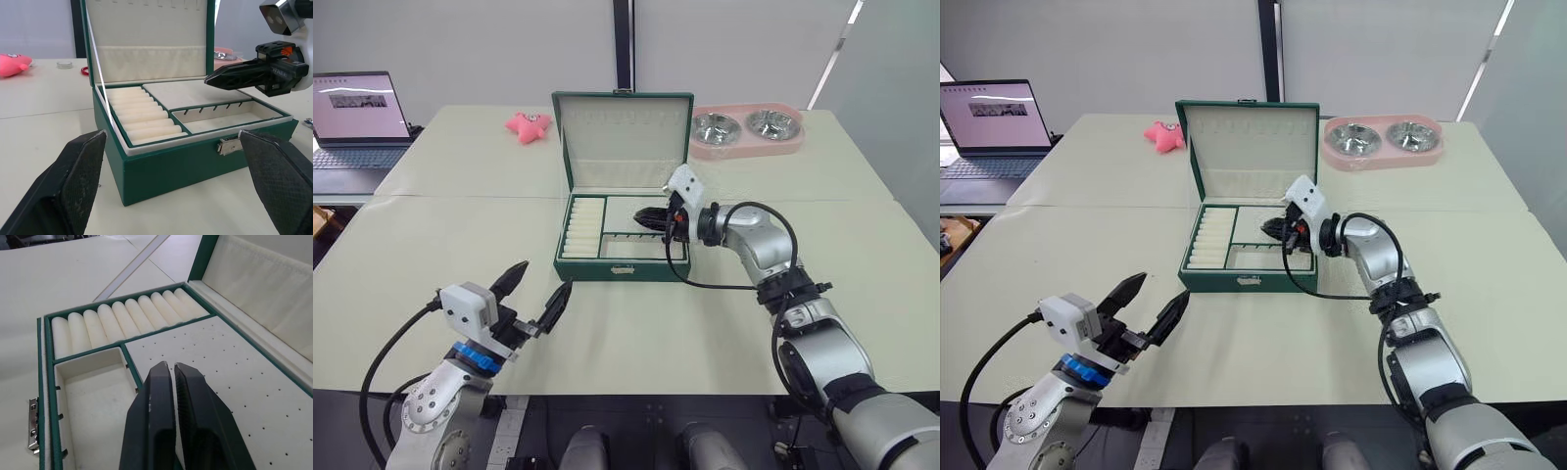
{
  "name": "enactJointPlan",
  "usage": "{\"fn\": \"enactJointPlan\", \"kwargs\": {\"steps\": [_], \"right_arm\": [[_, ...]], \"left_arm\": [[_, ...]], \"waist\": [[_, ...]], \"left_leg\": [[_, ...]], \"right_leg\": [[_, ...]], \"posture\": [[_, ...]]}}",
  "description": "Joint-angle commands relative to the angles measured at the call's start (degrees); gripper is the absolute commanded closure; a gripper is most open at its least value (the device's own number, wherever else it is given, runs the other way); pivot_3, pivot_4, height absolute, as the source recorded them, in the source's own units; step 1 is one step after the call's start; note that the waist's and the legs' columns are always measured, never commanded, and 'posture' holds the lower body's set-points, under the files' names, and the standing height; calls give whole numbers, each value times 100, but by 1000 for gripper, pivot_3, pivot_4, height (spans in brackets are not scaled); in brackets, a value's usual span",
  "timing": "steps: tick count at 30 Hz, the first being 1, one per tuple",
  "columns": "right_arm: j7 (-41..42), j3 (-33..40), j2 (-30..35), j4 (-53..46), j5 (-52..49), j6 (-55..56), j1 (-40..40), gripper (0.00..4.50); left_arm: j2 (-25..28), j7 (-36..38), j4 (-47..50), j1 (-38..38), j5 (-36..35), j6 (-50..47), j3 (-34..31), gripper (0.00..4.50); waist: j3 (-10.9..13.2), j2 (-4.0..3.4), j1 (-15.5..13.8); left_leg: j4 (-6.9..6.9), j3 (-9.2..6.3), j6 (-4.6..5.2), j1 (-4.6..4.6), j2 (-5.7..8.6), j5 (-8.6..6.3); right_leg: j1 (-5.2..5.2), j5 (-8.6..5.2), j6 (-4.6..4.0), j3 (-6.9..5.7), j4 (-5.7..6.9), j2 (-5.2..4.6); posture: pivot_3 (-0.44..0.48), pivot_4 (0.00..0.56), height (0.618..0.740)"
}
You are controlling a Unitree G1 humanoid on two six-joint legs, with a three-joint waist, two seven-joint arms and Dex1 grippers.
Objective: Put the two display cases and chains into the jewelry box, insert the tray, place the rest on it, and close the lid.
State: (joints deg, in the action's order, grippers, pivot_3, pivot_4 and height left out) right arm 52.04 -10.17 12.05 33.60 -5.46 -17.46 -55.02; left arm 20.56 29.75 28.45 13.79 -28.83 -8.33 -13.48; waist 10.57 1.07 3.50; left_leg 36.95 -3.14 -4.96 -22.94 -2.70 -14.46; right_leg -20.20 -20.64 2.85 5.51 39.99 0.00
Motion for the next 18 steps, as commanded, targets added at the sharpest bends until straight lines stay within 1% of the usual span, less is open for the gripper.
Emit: {"fn": "enactJointPlan", "kwargs": {"steps": [1,7,12,13,16,18], "right_arm": [[-95,-68,-39,136,147,258,0,4475],[-19,-208,-32,312,289,324,77,4475],[12,-94,-59,284,171,407,69,4475],[49,-28,-70,224,84,413,68,4475],[180,430,-87,-381,-484,371,93,4475],[253,654,59,-796,-732,294,197,4475]], "left_arm": [[55,70,140,57,12,34,46,0],[44,86,139,89,39,58,55,0],[39,99,130,101,49,62,53,0],[41,104,125,97,51,62,54,0],[97,138,92,22,29,8,41,0],[195,134,18,-56,48,-41,-44,0]], "waist": [[0,0,0],[0,0,0],[0,0,0],[0,0,0],[0,0,-6],[1,-1,-12]], "left_leg": [[0,0,0,0,0,0],[0,1,0,3,0,0],[0,1,0,3,-1,0],[0,1,0,3,-1,0],[0,0,0,1,0,0],[0,-2,0,-3,0,0]], "right_leg": [[0,0,0,0,0,0],[2,0,0,1,1,0],[2,0,0,1,1,0],[2,0,0,1,1,0],[2,0,0,0,1,0],[0,0,0,-1,0,0]], "posture": [[0,150,740],[0,150,740],[0,150,740],[0,150,740],[0,150,740],[0,150,740]]}}
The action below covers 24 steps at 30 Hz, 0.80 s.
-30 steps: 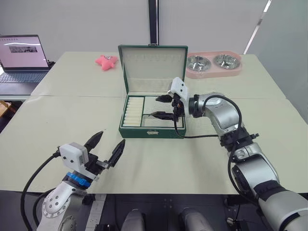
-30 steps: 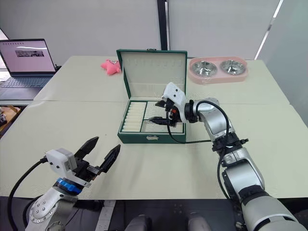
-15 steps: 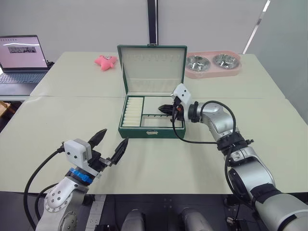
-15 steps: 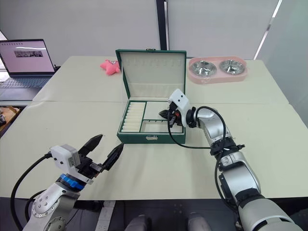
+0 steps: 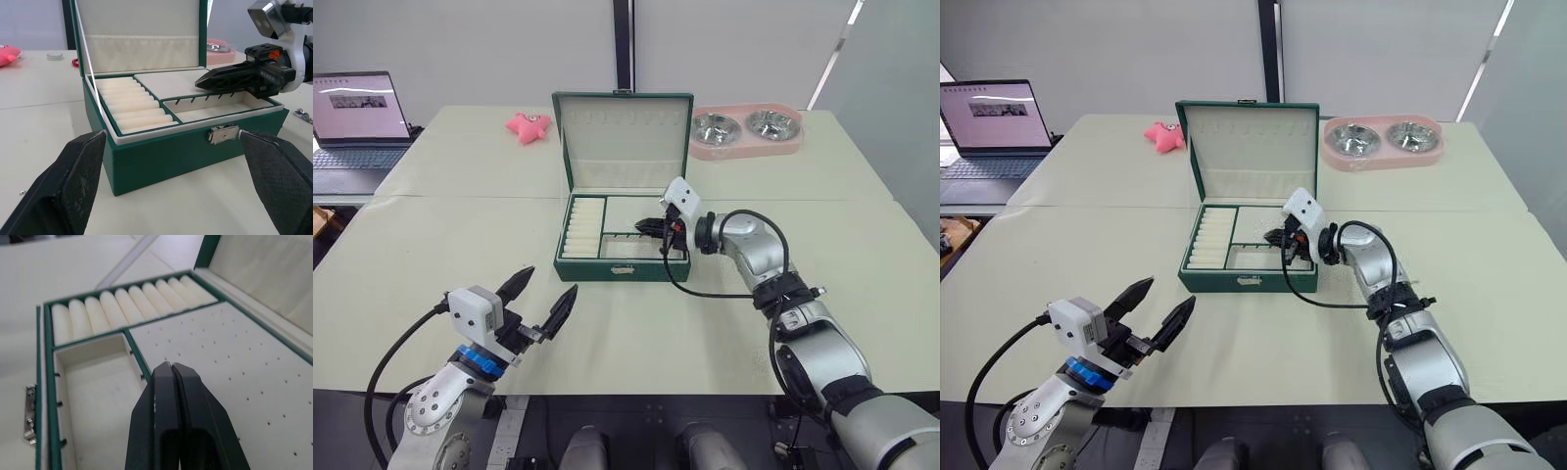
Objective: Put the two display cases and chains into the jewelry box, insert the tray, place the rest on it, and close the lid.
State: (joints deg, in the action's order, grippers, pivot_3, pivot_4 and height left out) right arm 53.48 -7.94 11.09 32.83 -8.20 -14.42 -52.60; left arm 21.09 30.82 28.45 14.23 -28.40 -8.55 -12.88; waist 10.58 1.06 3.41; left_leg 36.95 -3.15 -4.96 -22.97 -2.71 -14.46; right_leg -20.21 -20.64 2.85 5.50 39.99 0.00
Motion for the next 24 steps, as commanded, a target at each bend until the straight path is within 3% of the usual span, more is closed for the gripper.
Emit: {"fn": "enactJointPlan", "kwargs": {"steps": [1,7,17,24], "right_arm": [[141,547,237,-896,-579,-21,33,4297],[424,1023,998,-1979,-1211,-589,794,2933],[104,1906,2197,-2823,-1489,-1047,2559,54],[-143,2730,2687,-2521,-1415,-410,3840,54]], "left_arm": [[196,18,-42,-146,-9,-62,-162,0],[510,206,-339,-209,-165,-190,-445,0],[1215,721,-1549,-512,-310,-300,-1200,0],[1615,1013,-2541,-677,-185,-127,-1669,0]], "waist": [[1,-1,-6],[1,0,-36],[2,-1,-8],[4,2,-24]], "left_leg": [[0,0,0,-1,1,0],[-2,-4,1,0,2,-1],[-3,2,1,2,1,-1],[-3,5,1,1,5,-1]], "right_leg": [[-1,0,0,1,-1,0],[4,0,0,-4,-7,-3],[3,-1,0,2,-6,2],[4,-1,1,3,-10,0]], "posture": [[0,150,740],[0,150,740],[0,150,740],[0,150,740]]}}
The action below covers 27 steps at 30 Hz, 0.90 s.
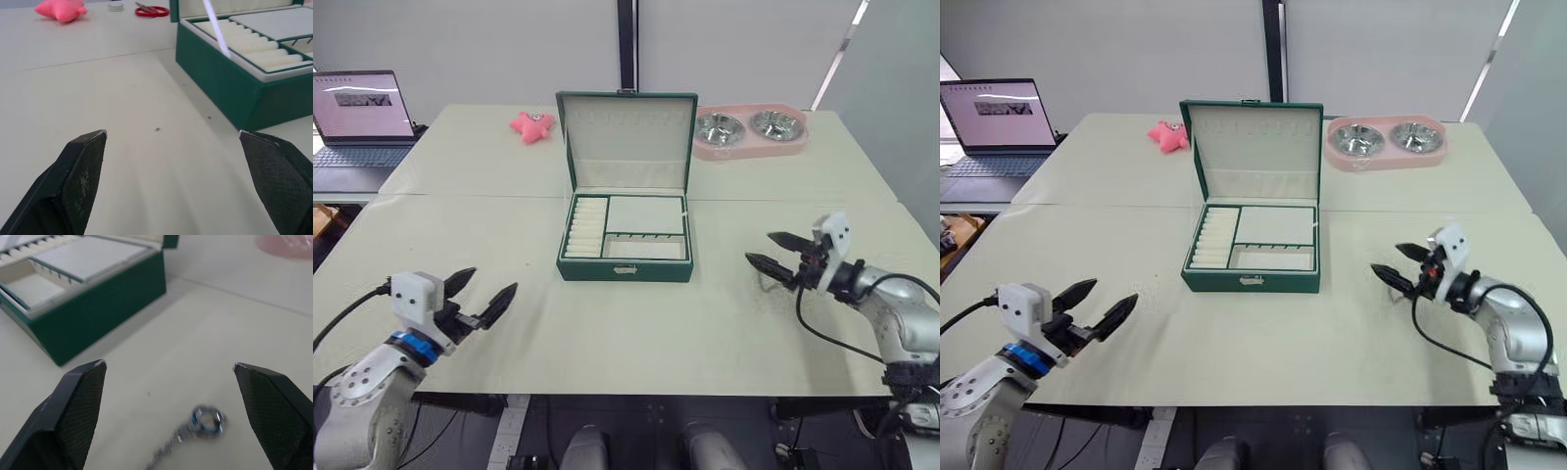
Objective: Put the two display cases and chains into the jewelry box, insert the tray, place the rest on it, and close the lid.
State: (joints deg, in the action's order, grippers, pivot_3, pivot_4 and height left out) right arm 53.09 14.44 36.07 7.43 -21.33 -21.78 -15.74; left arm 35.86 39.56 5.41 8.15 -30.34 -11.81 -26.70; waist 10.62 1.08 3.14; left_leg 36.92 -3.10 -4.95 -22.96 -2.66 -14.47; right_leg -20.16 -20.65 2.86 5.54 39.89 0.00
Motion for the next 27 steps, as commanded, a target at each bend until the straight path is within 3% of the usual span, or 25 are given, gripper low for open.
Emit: {"fn": "enactJointPlan", "kwargs": {"steps": [1,8,27], "right_arm": [[-130,577,227,69,-114,376,233,54],[-344,915,434,769,60,914,696,54],[-703,858,307,1676,88,1819,792,54]], "left_arm": [[181,177,-348,-89,15,225,-335,0],[457,311,-1079,-250,219,495,-502,0],[279,20,-1535,-275,331,816,-562,0]], "waist": [[0,-1,11],[0,-1,20],[0,-1,16]], "left_leg": [[0,1,0,1,0,0],[-2,1,0,5,-5,0],[-1,3,0,6,-4,0]], "right_leg": [[0,0,0,1,0,0],[2,0,0,2,1,7],[5,0,0,4,2,4]], "posture": [[0,150,740],[0,150,740],[0,150,740]]}}
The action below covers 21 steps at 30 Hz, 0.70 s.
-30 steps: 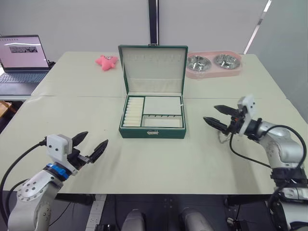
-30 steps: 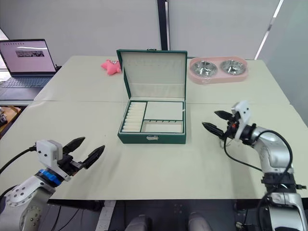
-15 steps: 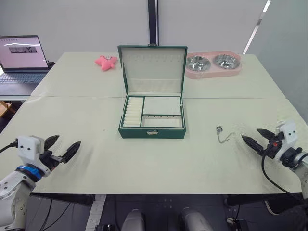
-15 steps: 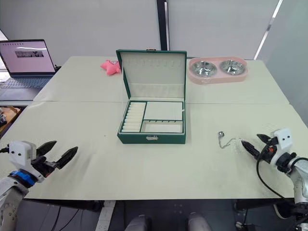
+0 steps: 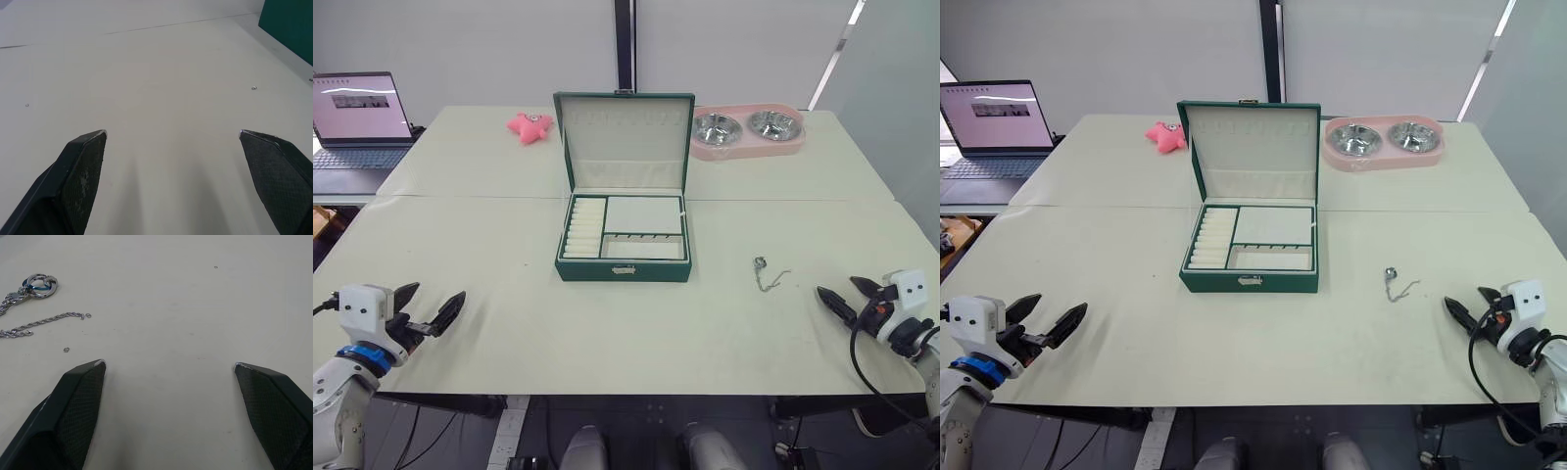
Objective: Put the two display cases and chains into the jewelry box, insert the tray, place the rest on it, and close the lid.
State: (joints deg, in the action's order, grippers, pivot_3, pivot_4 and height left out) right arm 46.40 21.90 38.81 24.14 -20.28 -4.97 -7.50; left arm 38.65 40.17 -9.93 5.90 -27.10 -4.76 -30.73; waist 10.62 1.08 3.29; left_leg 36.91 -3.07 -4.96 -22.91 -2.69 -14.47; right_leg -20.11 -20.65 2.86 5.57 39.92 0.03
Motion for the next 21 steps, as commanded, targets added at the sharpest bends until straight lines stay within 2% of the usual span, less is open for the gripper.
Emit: {"fn": "enactJointPlan", "kwargs": {"steps": [1,6,10,16,21], "right_arm": [[-40,104,37,14,-17,150,-37,54],[-48,94,55,-25,-54,142,-91,54],[-93,126,-26,-433,-239,-103,-67,54],[-520,4,-341,-1784,-406,-727,212,54],[-1035,-249,-665,-2804,-372,-1175,445,54]], "left_arm": [[-1,-46,-7,-59,9,114,-156,0],[-10,-32,70,-96,-8,56,-102,0],[-65,69,832,-63,-141,-269,191,0],[-142,128,2324,-242,-352,-1021,1045,0],[-39,493,2916,-560,-497,-1416,1639,0]], "waist": [[0,0,0],[0,0,0],[0,0,-2],[0,0,-21],[-1,-1,-18]], "left_leg": [[0,0,0,0,0,0],[1,-1,0,0,0,0],[1,0,0,0,0,0],[2,-5,-1,-1,0,0],[2,-4,-1,0,-1,1]], "right_leg": [[0,0,0,0,0,0],[1,0,0,-1,1,0],[1,0,0,0,1,-1],[5,0,0,-3,3,-1],[3,0,0,-2,4,2]], "posture": [[0,150,740],[0,150,740],[0,150,740],[0,150,740],[0,150,740]]}}
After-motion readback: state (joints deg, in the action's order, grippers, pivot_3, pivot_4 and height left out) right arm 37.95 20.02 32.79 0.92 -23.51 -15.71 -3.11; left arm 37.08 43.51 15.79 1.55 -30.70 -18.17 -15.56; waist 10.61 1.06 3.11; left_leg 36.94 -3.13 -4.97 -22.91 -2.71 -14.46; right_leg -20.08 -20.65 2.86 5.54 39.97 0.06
